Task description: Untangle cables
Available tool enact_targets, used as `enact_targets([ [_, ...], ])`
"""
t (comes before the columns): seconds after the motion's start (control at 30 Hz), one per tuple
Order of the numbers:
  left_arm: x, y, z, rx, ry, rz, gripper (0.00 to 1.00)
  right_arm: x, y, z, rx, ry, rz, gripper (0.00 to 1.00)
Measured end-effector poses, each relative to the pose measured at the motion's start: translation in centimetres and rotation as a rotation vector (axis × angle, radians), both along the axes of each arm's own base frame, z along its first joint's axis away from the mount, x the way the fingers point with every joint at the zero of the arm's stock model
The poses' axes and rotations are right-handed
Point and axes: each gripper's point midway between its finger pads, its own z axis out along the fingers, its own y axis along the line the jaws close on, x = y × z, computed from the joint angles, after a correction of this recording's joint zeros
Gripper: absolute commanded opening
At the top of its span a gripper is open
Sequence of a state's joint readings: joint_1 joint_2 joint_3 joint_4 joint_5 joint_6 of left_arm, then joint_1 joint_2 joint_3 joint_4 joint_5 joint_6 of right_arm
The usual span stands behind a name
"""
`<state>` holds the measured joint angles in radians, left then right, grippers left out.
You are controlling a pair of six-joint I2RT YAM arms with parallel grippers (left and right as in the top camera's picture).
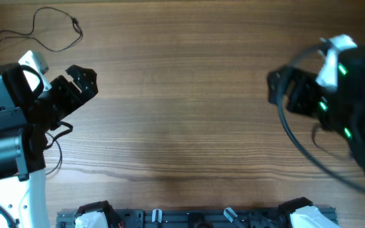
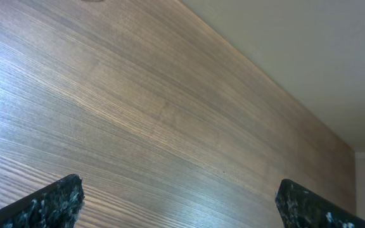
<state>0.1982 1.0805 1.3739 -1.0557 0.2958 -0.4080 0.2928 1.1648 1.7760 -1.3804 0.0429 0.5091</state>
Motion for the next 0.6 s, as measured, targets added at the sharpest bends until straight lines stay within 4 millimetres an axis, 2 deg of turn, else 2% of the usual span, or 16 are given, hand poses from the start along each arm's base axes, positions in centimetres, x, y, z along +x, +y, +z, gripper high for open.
enact_targets([
  [0.07, 0.0, 0.0, 0.0, 0.0, 0.001, 0.0, 1.0, -1.9, -1.1, 0.4, -0.006, -0.038, -0.023, 1.0],
  [0.1, 0.0, 0.0, 0.0, 0.0, 0.0, 0.0, 1.0, -2.7, -1.5, -0.2, -0.011, -0.042, -0.03, 1.0],
  [0.13, 0.0, 0.0, 0.0, -0.001, 0.002, 0.0, 1.0, -3.8, -2.0, -1.3, -0.021, -0.038, -0.039, 1.0],
  [0.23, 0.0, 0.0, 0.0, -0.001, 0.002, 0.0, 1.0, -5.1, -2.7, -4.9, -0.033, -0.015, -0.053, 1.0],
  [0.27, 0.0, 0.0, 0.0, 0.0, 0.0, 0.0, 1.0, -5.2, -2.7, -5.4, -0.035, -0.003, -0.055, 1.0],
  [0.3, 0.0, 0.0, 0.0, 0.0, 0.0, 0.0, 1.0, -5.4, -2.7, -7.1, -0.042, 0.04, -0.061, 1.0],
  [0.33, 0.0, 0.0, 0.0, 0.0, 0.0, 0.0, 1.0, -5.3, -2.7, -7.8, -0.047, 0.061, -0.063, 1.0],
  [0.6, 0.0, 0.0, 0.0, 0.0, 0.0, 0.0, 1.0, -3.4, -2.2, -10.3, -0.085, 0.18, -0.063, 1.0],
])
